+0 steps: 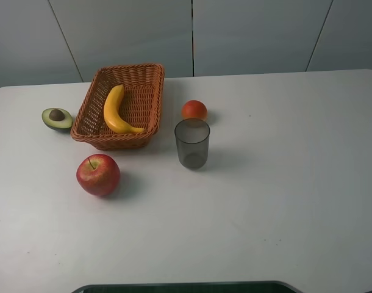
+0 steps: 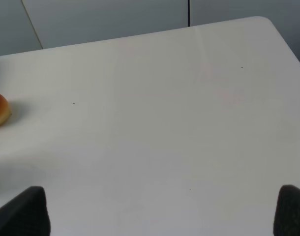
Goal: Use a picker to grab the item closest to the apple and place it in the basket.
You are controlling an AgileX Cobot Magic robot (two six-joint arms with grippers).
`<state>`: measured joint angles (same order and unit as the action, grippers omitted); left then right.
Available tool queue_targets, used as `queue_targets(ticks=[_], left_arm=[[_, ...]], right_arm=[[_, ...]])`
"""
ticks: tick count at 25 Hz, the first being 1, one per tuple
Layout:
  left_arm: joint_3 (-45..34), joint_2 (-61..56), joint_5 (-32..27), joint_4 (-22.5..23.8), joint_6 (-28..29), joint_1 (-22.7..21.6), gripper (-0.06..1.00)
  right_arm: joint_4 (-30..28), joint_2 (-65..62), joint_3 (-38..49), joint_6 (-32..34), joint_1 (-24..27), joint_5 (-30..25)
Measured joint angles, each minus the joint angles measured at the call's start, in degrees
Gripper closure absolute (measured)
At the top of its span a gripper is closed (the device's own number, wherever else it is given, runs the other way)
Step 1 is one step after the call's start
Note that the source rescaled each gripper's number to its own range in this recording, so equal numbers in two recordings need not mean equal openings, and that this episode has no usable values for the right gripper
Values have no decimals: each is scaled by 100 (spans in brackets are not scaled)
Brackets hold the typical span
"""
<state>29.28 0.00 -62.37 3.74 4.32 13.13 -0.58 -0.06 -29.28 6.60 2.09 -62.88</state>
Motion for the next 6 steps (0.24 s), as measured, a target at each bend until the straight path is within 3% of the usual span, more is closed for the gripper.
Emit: queue_targets(ticks=[6], left_arm=[[0,0,0,0,0,-382,-5]], right_arm=[[0,0,0,-21,0,0]])
